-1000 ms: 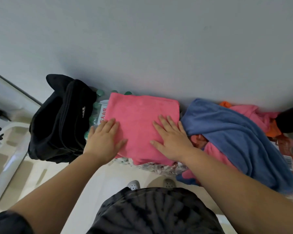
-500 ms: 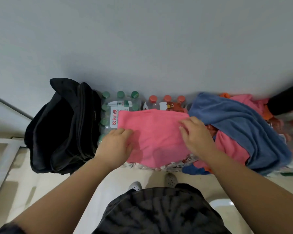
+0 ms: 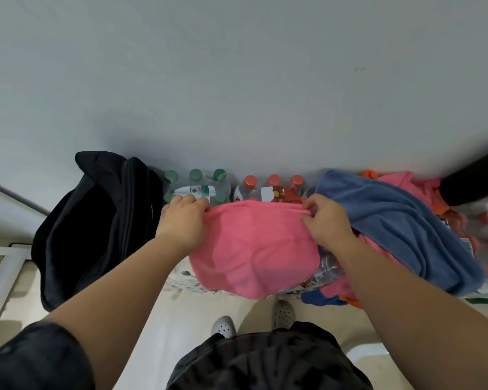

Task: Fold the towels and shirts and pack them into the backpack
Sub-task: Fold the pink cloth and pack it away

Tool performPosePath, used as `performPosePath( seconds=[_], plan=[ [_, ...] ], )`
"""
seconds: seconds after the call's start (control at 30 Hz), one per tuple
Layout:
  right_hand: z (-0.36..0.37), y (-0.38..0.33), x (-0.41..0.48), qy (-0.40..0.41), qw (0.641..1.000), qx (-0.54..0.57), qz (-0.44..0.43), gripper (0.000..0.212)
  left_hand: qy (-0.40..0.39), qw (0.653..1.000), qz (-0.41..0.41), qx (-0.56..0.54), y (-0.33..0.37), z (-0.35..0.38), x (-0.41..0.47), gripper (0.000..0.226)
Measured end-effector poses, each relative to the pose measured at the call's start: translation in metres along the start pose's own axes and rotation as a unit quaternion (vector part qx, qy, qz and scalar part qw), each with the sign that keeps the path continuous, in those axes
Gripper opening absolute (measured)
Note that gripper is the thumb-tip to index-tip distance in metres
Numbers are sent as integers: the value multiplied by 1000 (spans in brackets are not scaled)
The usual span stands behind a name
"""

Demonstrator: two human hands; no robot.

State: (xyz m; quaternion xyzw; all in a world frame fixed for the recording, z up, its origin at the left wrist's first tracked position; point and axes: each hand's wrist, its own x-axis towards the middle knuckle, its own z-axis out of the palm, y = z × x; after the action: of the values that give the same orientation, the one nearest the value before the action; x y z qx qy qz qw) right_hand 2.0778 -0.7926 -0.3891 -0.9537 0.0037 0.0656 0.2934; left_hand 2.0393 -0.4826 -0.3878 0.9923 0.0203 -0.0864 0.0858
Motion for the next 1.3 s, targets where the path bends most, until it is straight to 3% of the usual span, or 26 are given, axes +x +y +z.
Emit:
performPosePath(
  seconds=[0.13, 0.23, 0.43, 0.53, 0.63, 0.7, 0.8, 0.93, 1.3],
  plan=[
    [-7, -5, -4, 16, 995, 99, 5, 15, -16, 994, -14, -103, -4, -5, -2, 6],
    [-23, -7, -18, 20, 983, 177, 37, 13, -19, 975, -39, -219, -8, -17, -12, 9],
    [-65, -4, -66, -29, 944, 320, 80, 17, -20, 899, -46, -435, -11, -44, -58, 17],
    [-79, -4, -92, -52, 934, 348, 61, 19, -26, 886, -1, -462, -10, -59, -76, 21],
    [-84, -1, -108, -68, 954, 291, 29, 30, -33, 867, 38, -496, -8, -72, -88, 16],
    [-84, 0, -115, -71, 962, 263, 21, 23, -28, 864, 54, -500, -9, -78, -91, 15],
    [-86, -4, -123, -66, 952, 299, 19, 10, 3, 882, 73, -465, -15, -82, -91, 27],
    [-91, -12, -134, -41, 951, 306, 10, 11, 27, 907, 105, -406, -17, -87, -94, 24],
    [-95, -25, -146, 30, 958, 284, 6, 10, 72, 907, 91, -406, -31, -92, -106, 11]
  ],
)
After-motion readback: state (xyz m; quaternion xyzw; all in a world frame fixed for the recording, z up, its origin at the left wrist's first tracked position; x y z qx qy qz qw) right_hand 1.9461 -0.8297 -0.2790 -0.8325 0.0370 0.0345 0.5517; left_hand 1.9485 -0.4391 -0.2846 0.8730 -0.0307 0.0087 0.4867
